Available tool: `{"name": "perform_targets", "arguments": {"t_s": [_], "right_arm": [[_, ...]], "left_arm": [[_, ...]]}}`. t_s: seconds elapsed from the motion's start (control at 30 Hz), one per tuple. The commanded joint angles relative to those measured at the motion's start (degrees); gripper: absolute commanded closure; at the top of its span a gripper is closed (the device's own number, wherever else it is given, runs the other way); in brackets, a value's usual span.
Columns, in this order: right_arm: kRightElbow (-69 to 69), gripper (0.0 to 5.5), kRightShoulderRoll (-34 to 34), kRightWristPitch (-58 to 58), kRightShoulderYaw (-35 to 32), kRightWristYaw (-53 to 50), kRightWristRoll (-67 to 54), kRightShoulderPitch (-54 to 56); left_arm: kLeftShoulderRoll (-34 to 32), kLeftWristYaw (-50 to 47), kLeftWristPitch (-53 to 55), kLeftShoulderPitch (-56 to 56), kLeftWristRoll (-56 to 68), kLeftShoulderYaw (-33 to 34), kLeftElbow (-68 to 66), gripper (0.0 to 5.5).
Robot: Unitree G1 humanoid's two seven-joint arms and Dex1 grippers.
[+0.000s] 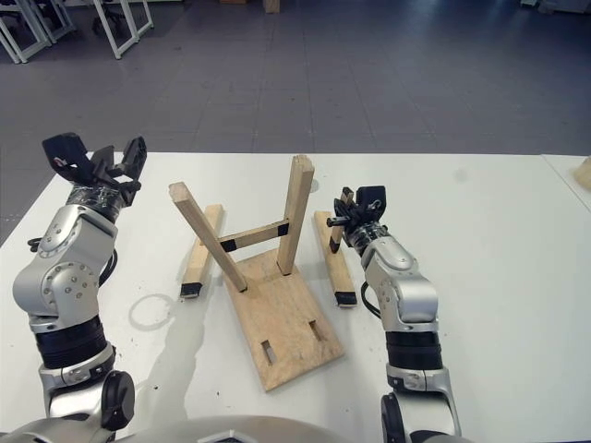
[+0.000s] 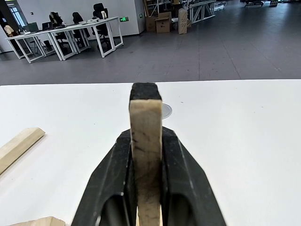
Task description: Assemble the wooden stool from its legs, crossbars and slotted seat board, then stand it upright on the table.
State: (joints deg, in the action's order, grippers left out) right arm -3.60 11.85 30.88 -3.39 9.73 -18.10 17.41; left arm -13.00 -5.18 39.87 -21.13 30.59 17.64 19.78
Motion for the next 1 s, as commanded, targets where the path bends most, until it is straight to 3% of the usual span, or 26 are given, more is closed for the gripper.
{"name": "perform_targets", "arguments": {"t_s": [0.03,0.37,0.53,0.73,1.0], "right_arm": [[2.43,5.1,-0.31,-1.39,0.05,0.28,1.49,-0.25],[9.55,5.1,-2.78,-8.9,2.09,-3.3,7.91,-4.7],[18.31,5.1,-4.58,-28.68,0.17,-3.64,10.49,-13.88],[25.12,5.1,-5.22,-34.61,-1.05,-2.02,9.91,-19.69],[-1.71,5.1,-0.99,-25.91,-4.51,-1.97,6.6,-23.99]], "left_arm": [[0.05,0.98,-0.55,0.1,-0.8,-0.46,-0.71,2.3],[1.37,0.43,-0.5,0.71,-1.46,-1.2,-0.43,2.3],[3.41,-0.04,-0.45,2.48,-1.5,-2.09,0.4,2.3],[3.93,0.58,-0.67,5.26,-2.04,-2.52,0.52,2.3],[4.26,0.76,-0.92,6.17,-2.77,-2.73,0.76,2.3]]}}
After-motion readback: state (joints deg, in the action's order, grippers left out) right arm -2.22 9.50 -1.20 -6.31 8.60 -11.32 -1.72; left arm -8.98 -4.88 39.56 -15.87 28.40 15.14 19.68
